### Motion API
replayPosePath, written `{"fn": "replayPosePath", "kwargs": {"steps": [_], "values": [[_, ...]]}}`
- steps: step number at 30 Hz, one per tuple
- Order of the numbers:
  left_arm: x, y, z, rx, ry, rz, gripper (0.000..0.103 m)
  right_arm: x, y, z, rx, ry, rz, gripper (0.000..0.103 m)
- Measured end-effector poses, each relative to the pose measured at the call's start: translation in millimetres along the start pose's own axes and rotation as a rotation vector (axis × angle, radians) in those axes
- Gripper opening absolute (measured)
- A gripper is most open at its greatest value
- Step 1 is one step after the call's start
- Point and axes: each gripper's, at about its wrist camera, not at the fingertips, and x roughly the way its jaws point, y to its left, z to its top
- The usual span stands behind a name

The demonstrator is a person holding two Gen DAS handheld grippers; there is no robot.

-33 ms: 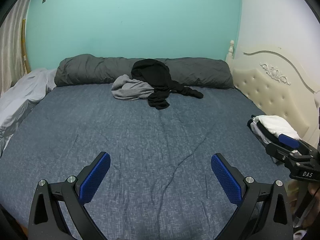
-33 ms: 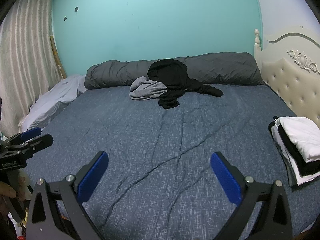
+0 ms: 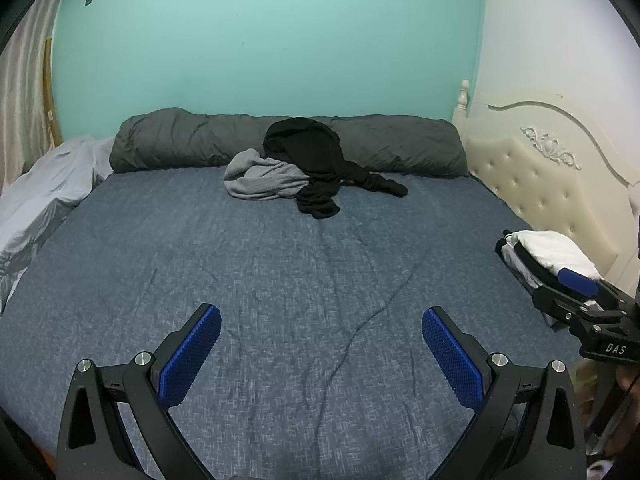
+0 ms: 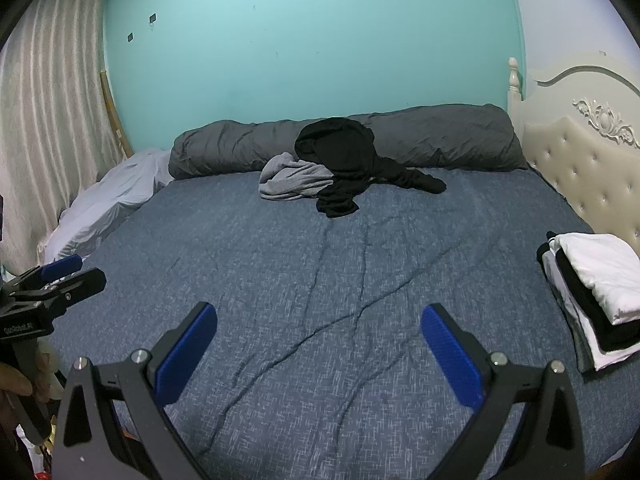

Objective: Fold clothes

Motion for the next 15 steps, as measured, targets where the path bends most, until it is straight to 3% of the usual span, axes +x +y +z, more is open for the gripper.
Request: {"fn": "replayPosePath", "kwargs": {"steps": [15], "values": [[-2.6,1.1,-1.9,0.007,-0.005,0.008,0.103,2.9,2.6,-0.6,-0.009,-0.009,-0.001,0.103]]}}
